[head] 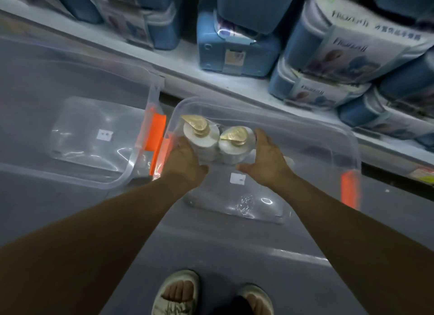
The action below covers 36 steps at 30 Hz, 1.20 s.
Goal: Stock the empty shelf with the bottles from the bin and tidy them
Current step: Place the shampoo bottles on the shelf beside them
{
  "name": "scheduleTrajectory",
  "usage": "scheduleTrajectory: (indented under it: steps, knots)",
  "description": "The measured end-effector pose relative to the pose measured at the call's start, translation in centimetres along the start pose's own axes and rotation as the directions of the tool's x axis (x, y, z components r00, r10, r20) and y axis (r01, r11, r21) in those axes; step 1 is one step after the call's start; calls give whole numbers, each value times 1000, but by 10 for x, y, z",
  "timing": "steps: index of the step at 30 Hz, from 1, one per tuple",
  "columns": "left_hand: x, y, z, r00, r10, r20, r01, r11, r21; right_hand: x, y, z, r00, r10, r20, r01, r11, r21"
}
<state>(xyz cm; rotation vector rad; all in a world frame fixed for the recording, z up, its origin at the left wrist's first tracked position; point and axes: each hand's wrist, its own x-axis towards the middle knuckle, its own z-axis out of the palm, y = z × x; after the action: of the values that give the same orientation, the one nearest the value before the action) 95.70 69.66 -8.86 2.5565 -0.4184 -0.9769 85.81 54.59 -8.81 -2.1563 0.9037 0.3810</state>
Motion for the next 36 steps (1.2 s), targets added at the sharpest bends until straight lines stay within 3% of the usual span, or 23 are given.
scheduleTrajectory:
  steps: [4, 10, 16, 24, 28, 36]
  knots:
    - [29, -11, 25, 992, 7, -125, -34, 976, -216, 18, 12, 9, 993, -76, -94, 91, 982, 168]
    - [34, -8, 42, 981, -12, -195, -73, 903, -423, 31, 12, 20, 979, -127, -161, 164, 956, 245]
    - [36, -8, 43, 986, 53, -156, -120, 879, -462, 17, 28, 18, 973, -105, -204, 156, 956, 249]
    - [50, 6, 47, 976, 213, 36, -176, 881, -440, 6, 70, -11, 985, -60, -164, 98, 967, 233]
    - [63, 7, 56, 968, 240, 70, -173, 847, -503, 14, 82, -6, 981, -58, -187, 112, 950, 291]
    - [76, 9, 61, 959, 272, 74, -182, 800, -571, 34, 95, -3, 995, -38, -88, 75, 876, 476]
